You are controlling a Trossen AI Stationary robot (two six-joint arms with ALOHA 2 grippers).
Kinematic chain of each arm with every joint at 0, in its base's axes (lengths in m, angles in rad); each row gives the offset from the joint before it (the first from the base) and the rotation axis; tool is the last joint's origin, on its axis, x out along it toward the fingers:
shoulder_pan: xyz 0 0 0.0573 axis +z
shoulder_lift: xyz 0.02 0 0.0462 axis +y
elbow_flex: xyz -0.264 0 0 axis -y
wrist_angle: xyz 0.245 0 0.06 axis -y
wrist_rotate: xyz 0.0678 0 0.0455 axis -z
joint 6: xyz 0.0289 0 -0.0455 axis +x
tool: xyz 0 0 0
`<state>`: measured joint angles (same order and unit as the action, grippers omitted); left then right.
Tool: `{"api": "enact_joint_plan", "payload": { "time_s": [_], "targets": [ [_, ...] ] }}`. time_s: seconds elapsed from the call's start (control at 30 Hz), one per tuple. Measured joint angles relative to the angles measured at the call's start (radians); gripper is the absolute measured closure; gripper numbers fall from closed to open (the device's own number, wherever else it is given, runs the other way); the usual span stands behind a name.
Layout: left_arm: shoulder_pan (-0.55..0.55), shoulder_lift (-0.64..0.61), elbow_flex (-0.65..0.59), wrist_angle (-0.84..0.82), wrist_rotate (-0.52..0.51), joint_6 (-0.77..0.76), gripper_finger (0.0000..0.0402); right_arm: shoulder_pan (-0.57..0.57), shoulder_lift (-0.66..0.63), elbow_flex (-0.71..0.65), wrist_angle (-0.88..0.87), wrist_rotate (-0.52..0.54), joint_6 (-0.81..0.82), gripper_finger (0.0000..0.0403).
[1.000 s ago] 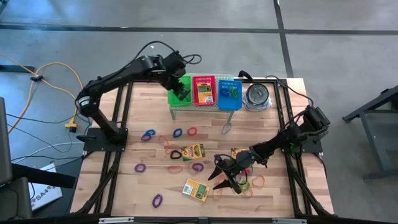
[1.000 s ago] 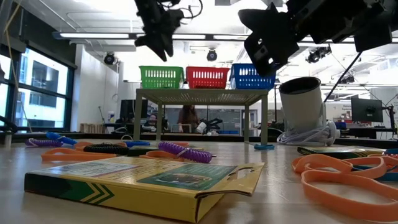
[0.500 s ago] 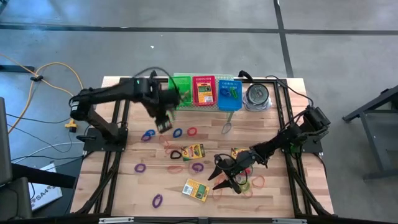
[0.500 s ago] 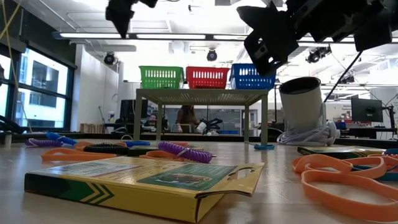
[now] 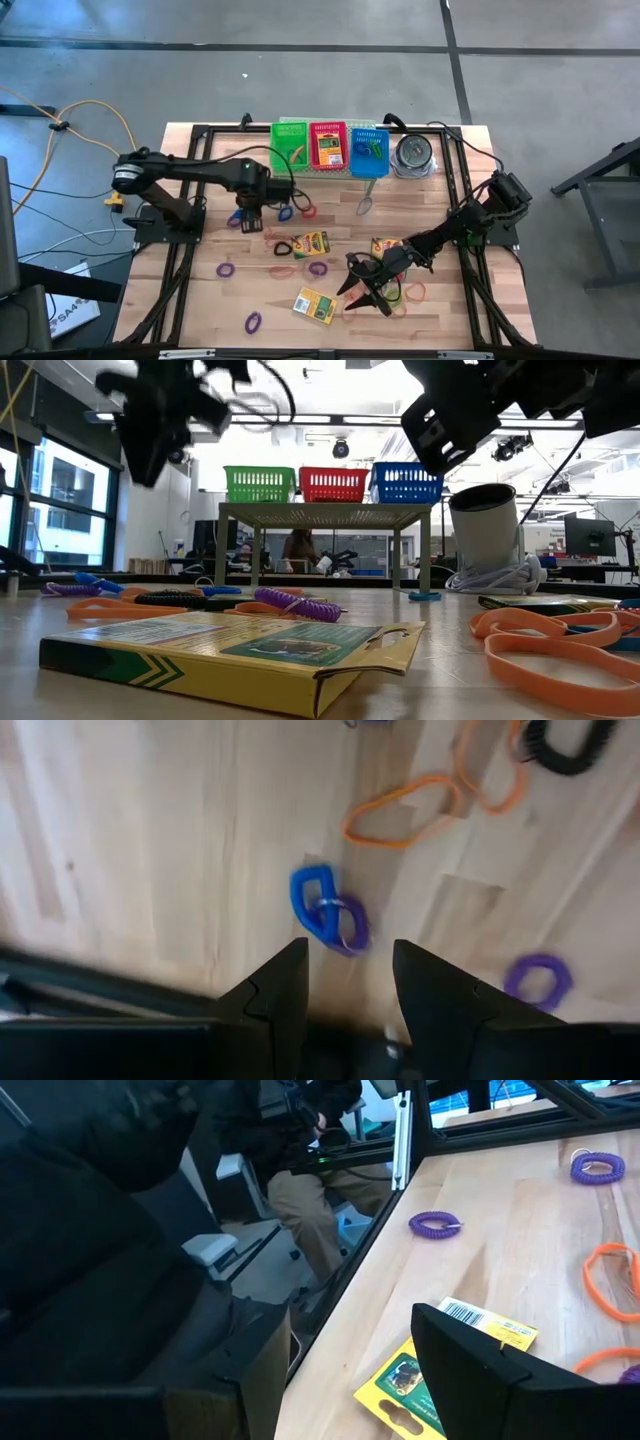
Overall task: Pick & Place Office Desk Supplies
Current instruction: Put the left blue spring keychain into the blue bin on the shelf
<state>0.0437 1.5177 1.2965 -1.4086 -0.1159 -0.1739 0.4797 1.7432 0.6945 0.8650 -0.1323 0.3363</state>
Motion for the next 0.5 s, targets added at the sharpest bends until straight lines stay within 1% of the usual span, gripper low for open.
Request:
{"api": "enact_joint_plan", "payload": {
  "time_s": [0.17,0.33,0.5],
  "targets": [
    [0.137,-0.012,-0.107,0.13,0.035,0.09,0.0262,-0.004,0.0,0.0,0.0,0.002,0.0,0.0204],
    [0.294,-0.067,-0.209,0.164,0.051,0.073,0.0262,-0.005,0.0,0.0,-0.016,0.001,0.0,0.0204],
    [0.416,-0.122,-0.315,0.228,0.144,0.06,0.0262,-0.004,0.0,0.0,-0.024,0.0,0.001,0.0204]
  ]
}}
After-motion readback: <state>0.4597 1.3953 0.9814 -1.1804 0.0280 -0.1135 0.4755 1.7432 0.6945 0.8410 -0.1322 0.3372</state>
